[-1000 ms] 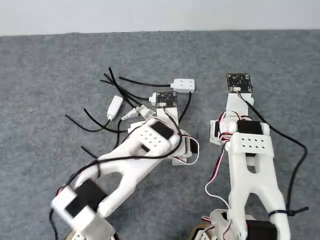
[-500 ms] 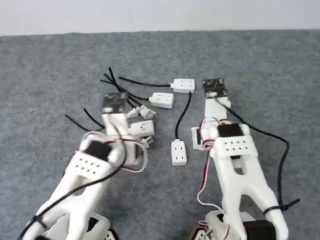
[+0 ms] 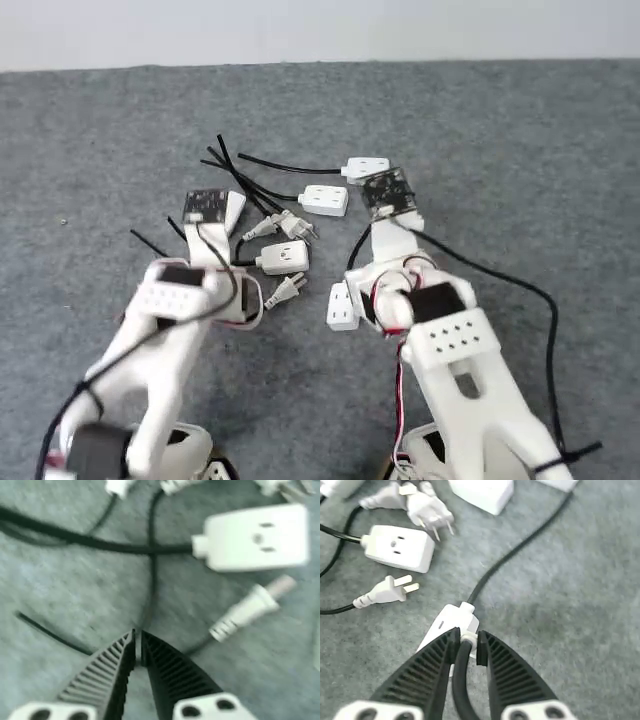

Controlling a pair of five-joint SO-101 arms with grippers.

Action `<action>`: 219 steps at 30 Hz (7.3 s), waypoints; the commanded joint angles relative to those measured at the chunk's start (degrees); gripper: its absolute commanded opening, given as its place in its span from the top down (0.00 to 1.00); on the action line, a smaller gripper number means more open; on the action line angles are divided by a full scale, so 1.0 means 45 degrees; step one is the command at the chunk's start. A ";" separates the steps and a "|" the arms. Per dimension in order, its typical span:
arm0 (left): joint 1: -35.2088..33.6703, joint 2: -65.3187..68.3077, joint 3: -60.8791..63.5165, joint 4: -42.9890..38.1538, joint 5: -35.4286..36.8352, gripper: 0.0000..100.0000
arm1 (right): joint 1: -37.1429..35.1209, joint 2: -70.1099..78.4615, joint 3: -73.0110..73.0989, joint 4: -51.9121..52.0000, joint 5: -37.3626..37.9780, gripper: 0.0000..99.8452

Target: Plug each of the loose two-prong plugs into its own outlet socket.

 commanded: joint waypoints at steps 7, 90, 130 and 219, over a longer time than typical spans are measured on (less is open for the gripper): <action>-0.1016 0.1934 -0.2315 0.0137 -0.0508 0.99 | 0.0029 -0.0772 0.0156 -0.0654 0.0508 0.99; -0.0840 0.2032 -0.2295 0.0195 -0.0527 0.99 | -0.0947 0.2100 0.1641 -0.1319 0.1621 0.99; -0.0879 0.1934 -0.2374 0.0137 -0.0527 0.99 | -0.2549 0.7277 -0.2911 -0.0107 -0.1856 0.79; 0.1563 0.1114 -0.0967 -0.4962 -0.8635 0.71 | 0.8586 -0.2295 0.3145 0.0576 0.2149 0.98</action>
